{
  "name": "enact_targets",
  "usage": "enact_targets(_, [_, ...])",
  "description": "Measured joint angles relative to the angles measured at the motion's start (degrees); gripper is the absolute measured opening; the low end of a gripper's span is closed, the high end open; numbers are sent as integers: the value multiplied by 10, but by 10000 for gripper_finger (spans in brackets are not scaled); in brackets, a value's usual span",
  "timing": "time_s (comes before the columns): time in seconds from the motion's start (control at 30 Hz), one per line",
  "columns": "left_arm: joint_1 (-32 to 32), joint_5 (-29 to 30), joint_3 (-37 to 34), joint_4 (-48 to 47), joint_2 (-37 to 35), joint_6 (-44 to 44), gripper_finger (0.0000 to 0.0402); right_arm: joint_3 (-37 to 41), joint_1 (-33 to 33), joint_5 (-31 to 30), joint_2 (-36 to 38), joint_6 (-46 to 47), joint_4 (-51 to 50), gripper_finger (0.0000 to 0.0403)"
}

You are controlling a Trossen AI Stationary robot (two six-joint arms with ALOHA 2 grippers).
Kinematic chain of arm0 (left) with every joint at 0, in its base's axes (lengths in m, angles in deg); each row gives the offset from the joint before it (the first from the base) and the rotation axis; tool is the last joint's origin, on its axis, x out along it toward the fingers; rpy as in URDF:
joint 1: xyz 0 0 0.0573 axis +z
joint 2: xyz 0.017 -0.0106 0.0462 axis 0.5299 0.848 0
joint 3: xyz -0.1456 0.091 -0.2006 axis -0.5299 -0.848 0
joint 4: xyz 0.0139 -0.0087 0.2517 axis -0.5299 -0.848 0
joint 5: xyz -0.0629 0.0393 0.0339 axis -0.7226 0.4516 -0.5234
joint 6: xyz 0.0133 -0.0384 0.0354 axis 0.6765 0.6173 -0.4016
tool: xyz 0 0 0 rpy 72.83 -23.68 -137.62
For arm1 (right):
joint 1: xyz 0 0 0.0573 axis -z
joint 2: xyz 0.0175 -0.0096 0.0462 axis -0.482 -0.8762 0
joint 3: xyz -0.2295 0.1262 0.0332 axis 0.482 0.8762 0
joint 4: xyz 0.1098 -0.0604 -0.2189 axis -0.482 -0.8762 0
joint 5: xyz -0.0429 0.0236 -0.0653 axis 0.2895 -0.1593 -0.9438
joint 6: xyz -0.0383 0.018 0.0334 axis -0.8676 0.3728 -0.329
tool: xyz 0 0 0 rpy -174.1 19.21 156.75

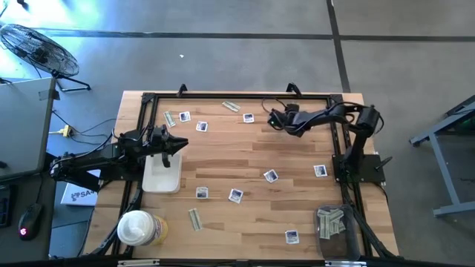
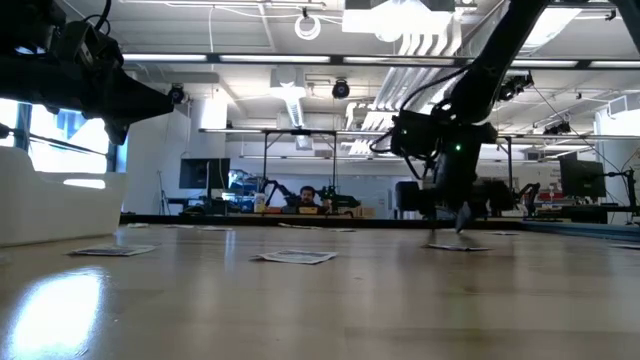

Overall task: Pick & Place First Aid Supplies
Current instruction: Put the green bandage pack into the black bin

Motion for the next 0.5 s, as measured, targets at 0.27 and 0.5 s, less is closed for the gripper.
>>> enact_targets(0.27, [0,0,0,0,0,0,60,4,-70,62,73,18,-34,208])
enact_targets(0.5, [0,0,0,0,0,0,60,3,-115,36,80,-15,-23,208])
